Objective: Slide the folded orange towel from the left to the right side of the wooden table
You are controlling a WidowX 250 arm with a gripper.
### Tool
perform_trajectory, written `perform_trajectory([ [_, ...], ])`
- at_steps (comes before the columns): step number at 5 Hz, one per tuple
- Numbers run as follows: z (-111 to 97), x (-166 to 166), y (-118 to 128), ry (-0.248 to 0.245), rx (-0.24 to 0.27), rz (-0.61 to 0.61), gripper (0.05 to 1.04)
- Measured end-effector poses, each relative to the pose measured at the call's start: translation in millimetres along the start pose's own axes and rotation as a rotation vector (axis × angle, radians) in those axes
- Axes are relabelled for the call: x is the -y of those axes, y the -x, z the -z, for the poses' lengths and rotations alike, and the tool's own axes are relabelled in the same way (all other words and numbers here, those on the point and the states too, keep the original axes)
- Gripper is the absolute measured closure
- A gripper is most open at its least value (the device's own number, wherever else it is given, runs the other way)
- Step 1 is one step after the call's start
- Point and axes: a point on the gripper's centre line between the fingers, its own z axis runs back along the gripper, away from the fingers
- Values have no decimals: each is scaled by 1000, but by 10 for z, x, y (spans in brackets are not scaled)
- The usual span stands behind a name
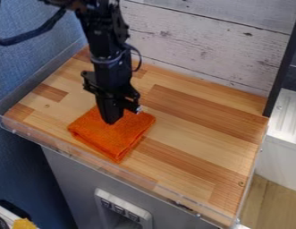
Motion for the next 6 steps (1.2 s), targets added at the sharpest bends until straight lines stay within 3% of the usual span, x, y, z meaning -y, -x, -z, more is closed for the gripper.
perform_trajectory([
  [3,218,98,28,17,-30,-19,1025],
  [6,253,662,-385,-11,-22,-76,1025],
])
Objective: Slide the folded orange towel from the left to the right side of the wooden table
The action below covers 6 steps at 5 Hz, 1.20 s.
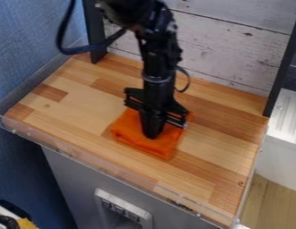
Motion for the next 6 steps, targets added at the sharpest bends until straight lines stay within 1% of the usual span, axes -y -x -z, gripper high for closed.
perform_trajectory([
  [2,-8,362,-194,-10,10,-27,1025],
  [4,-20,616,-242,-1,-8,-33,1025],
  [5,-17,713,-220,1,-8,-35,1002],
  [6,-24,748,-171,-5,-32,-32,851],
])
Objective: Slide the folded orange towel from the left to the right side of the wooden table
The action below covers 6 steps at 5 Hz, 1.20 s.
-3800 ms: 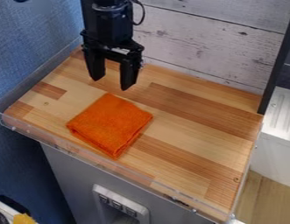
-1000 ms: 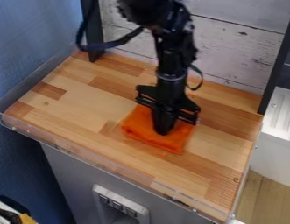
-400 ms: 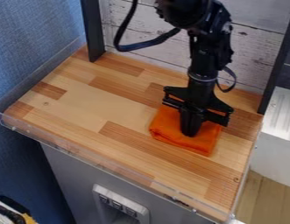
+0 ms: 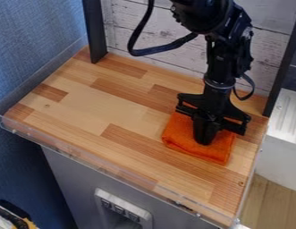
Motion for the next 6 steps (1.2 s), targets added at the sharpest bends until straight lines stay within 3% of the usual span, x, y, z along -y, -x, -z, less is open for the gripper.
perform_trajectory([
  [2,-362,-142,53,11,12,23,300],
  [3,-477,-295,59,14,14,18,91],
  [6,-679,-643,15,14,44,11,85],
])
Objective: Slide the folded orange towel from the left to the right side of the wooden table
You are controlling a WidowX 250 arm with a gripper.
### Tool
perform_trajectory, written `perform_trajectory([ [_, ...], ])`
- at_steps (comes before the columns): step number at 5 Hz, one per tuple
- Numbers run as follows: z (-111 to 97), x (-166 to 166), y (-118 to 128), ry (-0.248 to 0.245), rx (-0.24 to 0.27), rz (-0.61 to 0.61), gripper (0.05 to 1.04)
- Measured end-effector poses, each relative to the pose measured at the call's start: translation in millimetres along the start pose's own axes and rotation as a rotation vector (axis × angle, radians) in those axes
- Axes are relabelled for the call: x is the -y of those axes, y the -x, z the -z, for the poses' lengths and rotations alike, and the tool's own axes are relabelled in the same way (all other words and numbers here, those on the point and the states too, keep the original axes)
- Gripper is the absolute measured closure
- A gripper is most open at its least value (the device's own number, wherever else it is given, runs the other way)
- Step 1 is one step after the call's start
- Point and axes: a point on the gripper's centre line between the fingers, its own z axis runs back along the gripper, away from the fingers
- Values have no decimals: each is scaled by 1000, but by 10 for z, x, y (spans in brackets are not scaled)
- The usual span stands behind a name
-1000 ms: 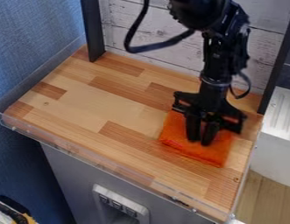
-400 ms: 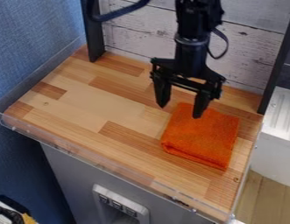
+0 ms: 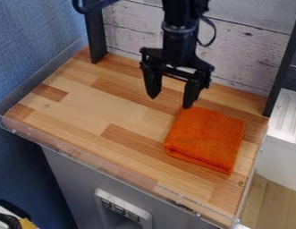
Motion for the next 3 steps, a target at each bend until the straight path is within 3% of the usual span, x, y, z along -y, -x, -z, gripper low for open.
perform_trajectory([
  [3,8,-57,-30,1,23,3,89],
])
